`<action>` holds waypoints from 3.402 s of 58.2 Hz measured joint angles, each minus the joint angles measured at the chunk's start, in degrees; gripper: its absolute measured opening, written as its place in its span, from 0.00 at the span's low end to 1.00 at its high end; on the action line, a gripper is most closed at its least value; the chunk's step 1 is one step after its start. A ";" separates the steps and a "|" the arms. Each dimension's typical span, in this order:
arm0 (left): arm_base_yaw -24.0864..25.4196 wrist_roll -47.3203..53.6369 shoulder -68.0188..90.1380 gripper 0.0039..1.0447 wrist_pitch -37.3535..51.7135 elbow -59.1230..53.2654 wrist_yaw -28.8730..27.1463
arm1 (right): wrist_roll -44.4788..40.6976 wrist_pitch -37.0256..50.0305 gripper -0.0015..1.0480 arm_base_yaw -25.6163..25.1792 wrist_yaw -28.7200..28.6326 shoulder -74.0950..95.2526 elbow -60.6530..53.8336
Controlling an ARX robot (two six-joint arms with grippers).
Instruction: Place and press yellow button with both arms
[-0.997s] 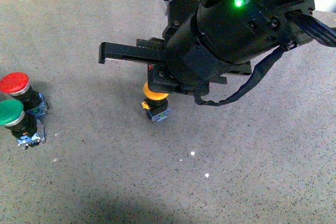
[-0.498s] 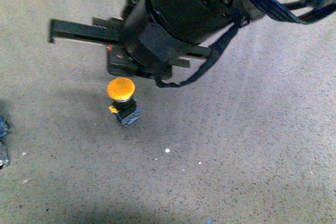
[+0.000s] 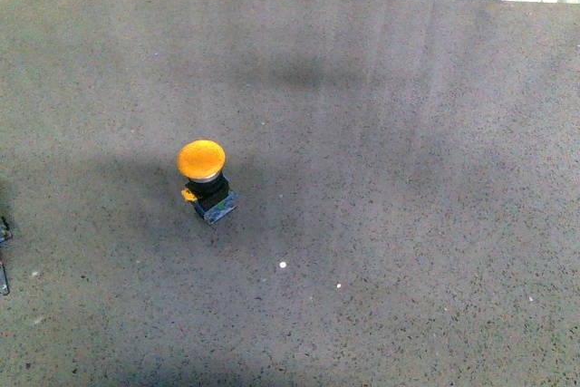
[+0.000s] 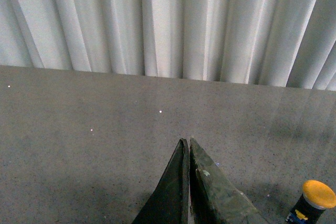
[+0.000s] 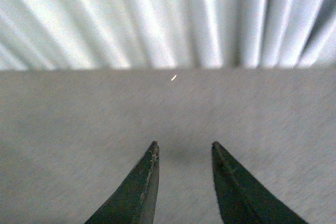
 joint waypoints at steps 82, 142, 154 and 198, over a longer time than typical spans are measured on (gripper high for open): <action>0.00 0.00 0.00 0.01 0.00 0.00 -0.13 | -13.60 -0.76 0.01 -20.35 -16.04 -53.75 -42.36; 0.00 0.00 0.00 0.01 0.00 0.00 -0.13 | -13.60 -29.90 0.01 -20.35 -16.04 -83.06 -42.34; 0.00 0.00 0.00 0.01 0.00 0.00 -0.13 | -13.60 -30.05 0.01 -20.35 -16.02 -83.25 -42.36; 0.00 0.13 0.00 0.91 0.00 0.00 -0.13 | -13.70 -30.08 0.91 -20.35 -16.02 -83.30 -42.34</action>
